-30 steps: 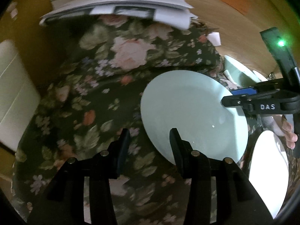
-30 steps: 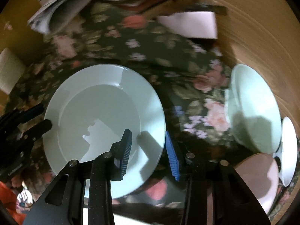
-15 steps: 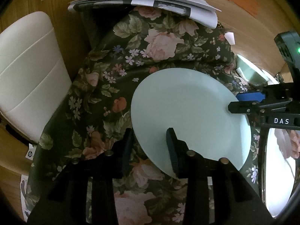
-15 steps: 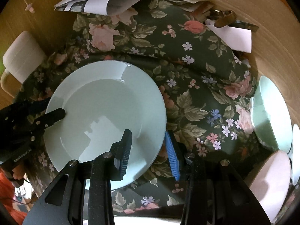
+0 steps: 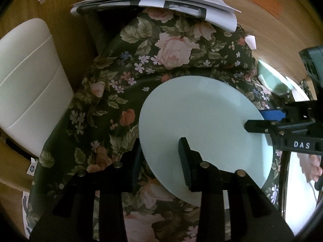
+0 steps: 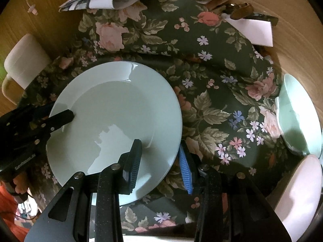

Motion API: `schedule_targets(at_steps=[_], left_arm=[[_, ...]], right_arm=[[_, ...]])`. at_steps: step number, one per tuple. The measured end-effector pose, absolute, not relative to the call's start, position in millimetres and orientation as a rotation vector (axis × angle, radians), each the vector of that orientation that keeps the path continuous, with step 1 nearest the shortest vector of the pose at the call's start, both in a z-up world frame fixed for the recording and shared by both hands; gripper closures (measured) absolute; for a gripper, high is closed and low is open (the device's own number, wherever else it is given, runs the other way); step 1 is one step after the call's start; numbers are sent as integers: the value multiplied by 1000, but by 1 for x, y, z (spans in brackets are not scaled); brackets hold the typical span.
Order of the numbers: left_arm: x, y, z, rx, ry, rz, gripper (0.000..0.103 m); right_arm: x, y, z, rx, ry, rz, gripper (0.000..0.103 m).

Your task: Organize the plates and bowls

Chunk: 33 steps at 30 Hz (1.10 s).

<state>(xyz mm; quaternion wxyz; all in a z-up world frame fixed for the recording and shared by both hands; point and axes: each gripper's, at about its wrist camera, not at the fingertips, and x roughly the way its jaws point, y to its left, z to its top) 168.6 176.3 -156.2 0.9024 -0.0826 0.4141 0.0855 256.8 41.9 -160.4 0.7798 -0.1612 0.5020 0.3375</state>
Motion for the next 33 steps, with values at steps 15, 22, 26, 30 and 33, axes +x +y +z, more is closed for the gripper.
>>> schedule_targets(at_steps=[15, 22, 26, 30, 33], left_arm=[[148, 169, -135, -187, 769, 165, 67], [133, 165, -120, -183, 731, 153, 67], [126, 158, -113, -180, 713, 144, 67], [119, 152, -108, -174, 701, 131, 67], [114, 146, -105, -171, 694, 123, 67]], right_arm=[[233, 9, -129, -271, 1015, 709, 70], [221, -8, -114, -242, 998, 709, 71], [214, -21, -106, -224, 992, 704, 71], [205, -31, -99, -213, 977, 693, 71], [197, -39, -93, -207, 969, 685, 71]])
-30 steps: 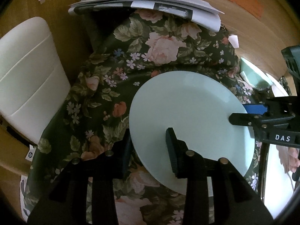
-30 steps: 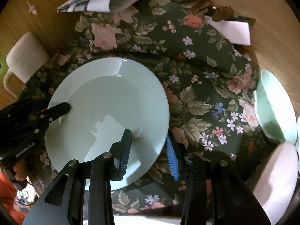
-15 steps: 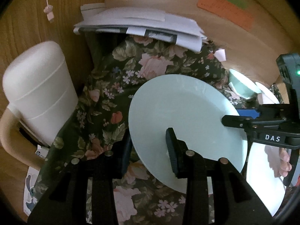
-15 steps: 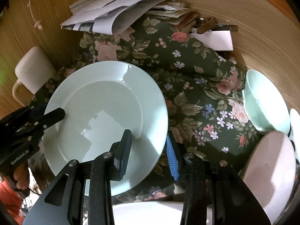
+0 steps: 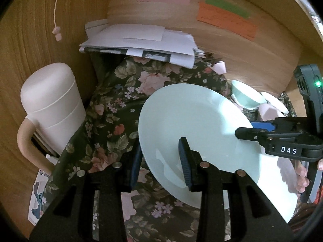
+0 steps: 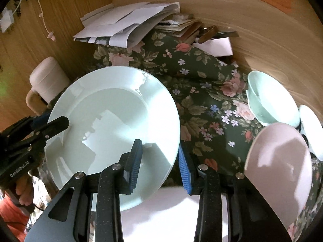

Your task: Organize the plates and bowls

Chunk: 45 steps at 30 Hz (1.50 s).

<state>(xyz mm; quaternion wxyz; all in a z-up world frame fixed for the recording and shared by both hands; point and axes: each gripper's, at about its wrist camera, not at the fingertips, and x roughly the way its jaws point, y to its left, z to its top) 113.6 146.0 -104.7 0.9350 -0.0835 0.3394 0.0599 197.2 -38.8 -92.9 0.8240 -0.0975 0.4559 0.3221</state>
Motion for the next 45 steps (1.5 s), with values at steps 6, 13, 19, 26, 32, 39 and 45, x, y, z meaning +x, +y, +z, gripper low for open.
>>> schedule_targets(at_steps=[6, 13, 19, 26, 32, 39, 45], left_arm=[[106, 135, -101, -171, 685, 105, 67], [98, 119, -99, -174, 690, 75, 67], [93, 101, -100, -162, 695, 46, 67], [89, 85, -102, -163, 702, 19, 67], [85, 70, -105, -161, 711, -4, 67], [82, 52, -109, -149, 728, -27, 67], [76, 39, -112, -146, 735, -42, 67]], right_arm=[[184, -51, -87, -192, 954, 666, 71], [171, -69, -85, -168, 937, 645, 71], [162, -88, -86, -146, 936, 622, 71], [153, -108, -87, -125, 937, 605, 71], [145, -124, -90, -106, 937, 587, 71], [136, -144, -95, -84, 946, 571, 71], [128, -158, -100, -68, 954, 565, 71]])
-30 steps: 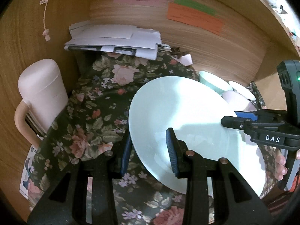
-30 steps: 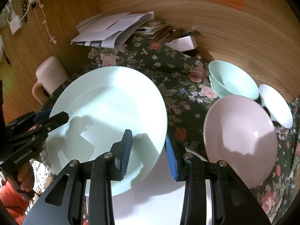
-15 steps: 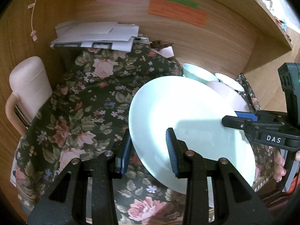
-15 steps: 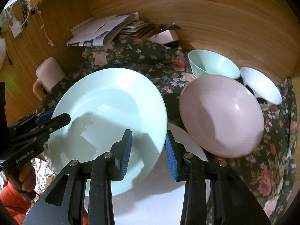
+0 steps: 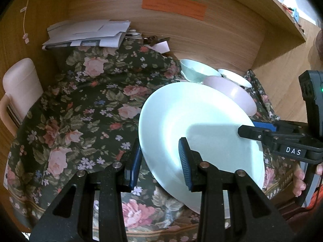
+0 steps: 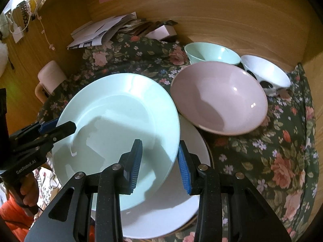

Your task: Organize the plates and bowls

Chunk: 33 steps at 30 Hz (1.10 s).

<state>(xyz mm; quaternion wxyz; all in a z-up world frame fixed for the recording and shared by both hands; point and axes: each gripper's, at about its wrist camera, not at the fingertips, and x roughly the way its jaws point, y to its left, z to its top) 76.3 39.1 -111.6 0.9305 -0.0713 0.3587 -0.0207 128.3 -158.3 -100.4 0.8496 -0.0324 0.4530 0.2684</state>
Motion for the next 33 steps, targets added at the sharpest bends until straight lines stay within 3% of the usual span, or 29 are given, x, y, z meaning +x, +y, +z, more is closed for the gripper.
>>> schedule_targets(at_steps=[33], left_arm=[[75, 11, -139, -111, 812, -48, 67]], right_arm=[[118, -179, -125, -29, 996, 559, 71]])
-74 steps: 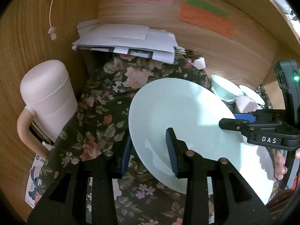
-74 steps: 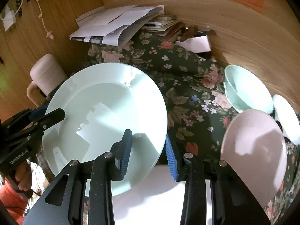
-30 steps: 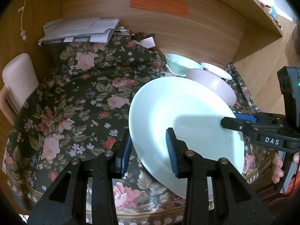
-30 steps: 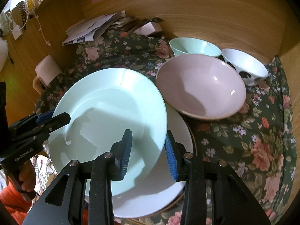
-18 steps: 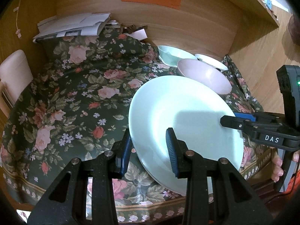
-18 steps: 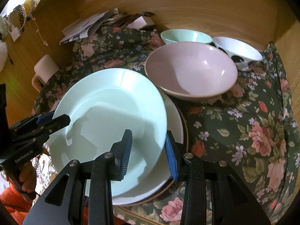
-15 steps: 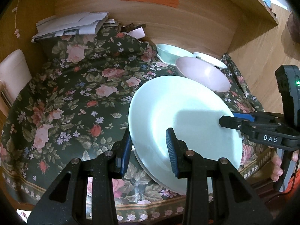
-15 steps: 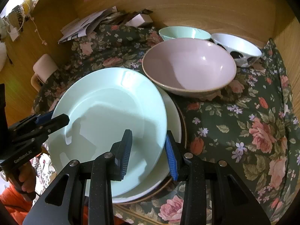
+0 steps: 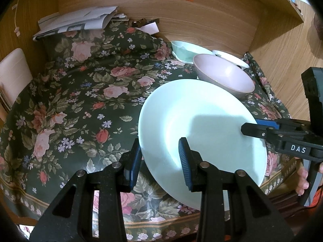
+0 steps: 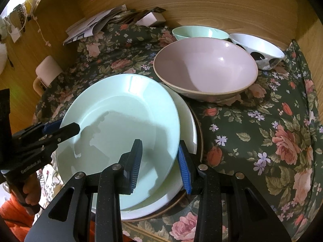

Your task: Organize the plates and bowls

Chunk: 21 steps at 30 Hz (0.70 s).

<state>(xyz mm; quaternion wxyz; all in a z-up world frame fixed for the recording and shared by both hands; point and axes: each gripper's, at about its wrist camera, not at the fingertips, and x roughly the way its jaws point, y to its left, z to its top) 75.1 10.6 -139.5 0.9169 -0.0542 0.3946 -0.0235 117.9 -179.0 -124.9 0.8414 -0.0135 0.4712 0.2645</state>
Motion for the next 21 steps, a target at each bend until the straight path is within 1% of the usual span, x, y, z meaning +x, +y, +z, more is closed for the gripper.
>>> schedule_targets(at_steps=[3, 16, 21], left_arm=[[81, 13, -146, -125, 840, -48, 67], [88, 11, -152, -116, 845, -77, 67], [87, 12, -150, -96, 822, -70, 67]], right_arm=[[118, -178, -125, -36, 992, 559, 71], [112, -185, -123, -44, 977, 557, 71], [106, -190, -116, -78, 928, 517, 71]])
